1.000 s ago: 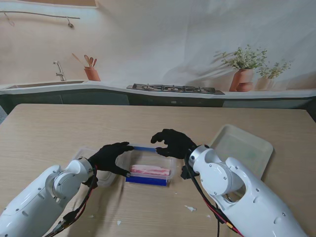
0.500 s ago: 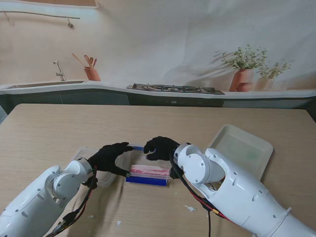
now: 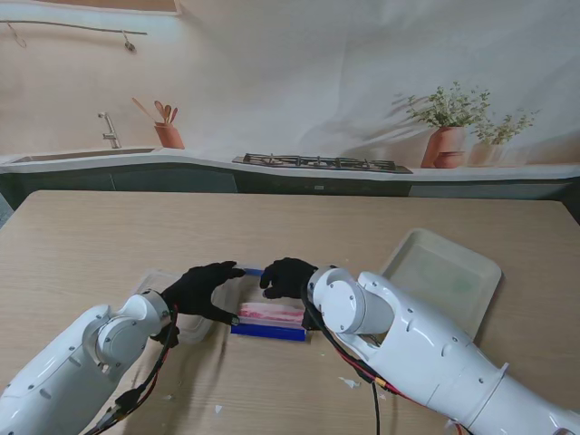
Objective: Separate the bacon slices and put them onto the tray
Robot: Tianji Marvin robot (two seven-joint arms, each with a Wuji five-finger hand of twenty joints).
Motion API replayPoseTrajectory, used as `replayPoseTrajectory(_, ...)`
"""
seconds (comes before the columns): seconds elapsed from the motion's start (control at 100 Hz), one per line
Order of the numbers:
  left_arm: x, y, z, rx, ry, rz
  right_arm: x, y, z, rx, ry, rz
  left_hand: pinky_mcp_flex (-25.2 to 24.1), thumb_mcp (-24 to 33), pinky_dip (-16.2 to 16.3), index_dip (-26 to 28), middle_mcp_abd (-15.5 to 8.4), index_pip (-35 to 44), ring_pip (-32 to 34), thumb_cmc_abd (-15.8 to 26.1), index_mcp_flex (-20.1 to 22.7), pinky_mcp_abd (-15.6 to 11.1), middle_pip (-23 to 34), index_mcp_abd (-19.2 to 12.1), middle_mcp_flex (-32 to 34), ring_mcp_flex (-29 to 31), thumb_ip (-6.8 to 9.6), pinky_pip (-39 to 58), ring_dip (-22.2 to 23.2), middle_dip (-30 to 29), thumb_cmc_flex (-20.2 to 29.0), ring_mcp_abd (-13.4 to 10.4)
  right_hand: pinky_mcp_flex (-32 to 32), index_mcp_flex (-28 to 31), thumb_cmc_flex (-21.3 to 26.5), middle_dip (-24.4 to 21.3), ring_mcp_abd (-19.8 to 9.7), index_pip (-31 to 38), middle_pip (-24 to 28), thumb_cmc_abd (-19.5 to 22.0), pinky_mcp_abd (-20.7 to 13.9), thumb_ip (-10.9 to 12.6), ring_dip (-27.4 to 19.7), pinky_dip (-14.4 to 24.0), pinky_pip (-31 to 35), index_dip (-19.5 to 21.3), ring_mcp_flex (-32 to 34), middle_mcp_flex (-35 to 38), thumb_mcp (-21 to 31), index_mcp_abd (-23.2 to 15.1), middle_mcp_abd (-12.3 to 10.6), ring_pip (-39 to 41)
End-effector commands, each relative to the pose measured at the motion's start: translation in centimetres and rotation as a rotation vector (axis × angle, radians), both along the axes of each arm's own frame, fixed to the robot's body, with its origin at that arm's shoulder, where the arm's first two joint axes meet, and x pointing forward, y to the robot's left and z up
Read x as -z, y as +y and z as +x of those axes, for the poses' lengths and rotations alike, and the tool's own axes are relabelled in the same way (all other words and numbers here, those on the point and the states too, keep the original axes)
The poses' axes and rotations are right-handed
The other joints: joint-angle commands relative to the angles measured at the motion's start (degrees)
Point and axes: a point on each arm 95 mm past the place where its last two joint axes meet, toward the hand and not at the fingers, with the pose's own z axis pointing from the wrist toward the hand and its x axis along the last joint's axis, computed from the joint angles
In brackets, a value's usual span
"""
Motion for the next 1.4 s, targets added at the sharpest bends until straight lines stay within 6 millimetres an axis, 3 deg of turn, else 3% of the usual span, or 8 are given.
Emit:
replayPoseTrajectory(0.0,1.6,0.0,-1.0,0.008,0.050,0.023,0.5,0.7,-0.3,-0.006,0.022,-0.002,-0.20,6.88,-0.07,-0.56,-2.64,-1.11,-1.06,-0.84,-1.57,-0.83,1.29,-0.48,0.48,-2.39,1.08,-0.30,-0.41,0.09,6.94,-0.76,-0.60,-0.46,0.05,-0.04,0.94,-0.77,0.25,1.74,-0.95,2.46,0.78,-0.84,1.16,0.62,-1.13,-1.06,-0.91,1.00,1.24,0.16)
replayPoseTrajectory(0.58,1.7,0.0,-1.0,0.008,0.052,0.025,2.7,1.7,-0.5,0.023,0.084,-0.042,-0.21,6.82,-0.09,-0.57,-2.70,-1.12,-1.06,-0.76,-1.46,-0.80,1.27,-0.47,0.48,-2.41,1.06,-0.33,-0.40,0.11,6.86,-0.76,-1.88,-1.77,0.18,-0.84,1.07,-1.62,-1.43,1.97,-1.07,2.49,0.12,-1.84,0.41,0.28,-2.81,-2.49,-0.85,1.05,1.58,-1.17)
replayPoseTrajectory(0.79,1.7,0.0,-1.0,0.007,0.052,0.024,2.8,1.9,-0.7,0.029,0.111,-0.043,-0.23,6.83,-0.10,-0.56,-2.63,-1.10,-1.07,-0.76,-1.46,-0.80,1.29,-0.39,0.48,-2.42,1.07,-0.37,-0.41,0.13,6.88,-0.66,1.00,-1.37,0.32,-0.78,2.03,-1.32,-1.21,2.15,-0.03,2.53,0.64,-1.39,2.43,0.23,0.86,-1.06,-0.74,1.45,2.32,0.33)
replayPoseTrajectory(1.05,1.8,0.0,-1.1,0.005,0.053,0.024,2.4,1.9,-1.0,0.047,0.131,-0.014,-0.24,6.87,-0.11,-0.57,-2.58,-1.12,-1.06,-0.88,-1.47,-0.75,1.29,-0.34,0.50,-2.35,1.07,-0.44,-0.40,0.13,6.94,-0.64,4.68,-0.44,0.73,0.26,2.54,-0.67,1.17,3.05,1.23,2.59,3.55,0.77,9.81,0.16,7.72,2.71,-0.71,1.27,3.26,6.80)
replayPoseTrajectory(1.39,1.8,0.0,-1.0,0.002,0.052,0.023,1.4,1.8,-1.4,0.063,0.132,0.030,-0.26,6.72,-0.12,-0.57,-2.70,-1.11,-1.09,-0.53,-1.44,-0.82,1.30,-0.41,0.49,-2.41,1.08,-0.55,-0.40,0.14,6.79,-0.71,5.31,0.56,1.16,0.88,2.77,-0.02,2.55,3.35,1.65,2.72,4.96,1.56,12.53,0.21,9.63,4.82,-1.00,0.84,3.29,9.95)
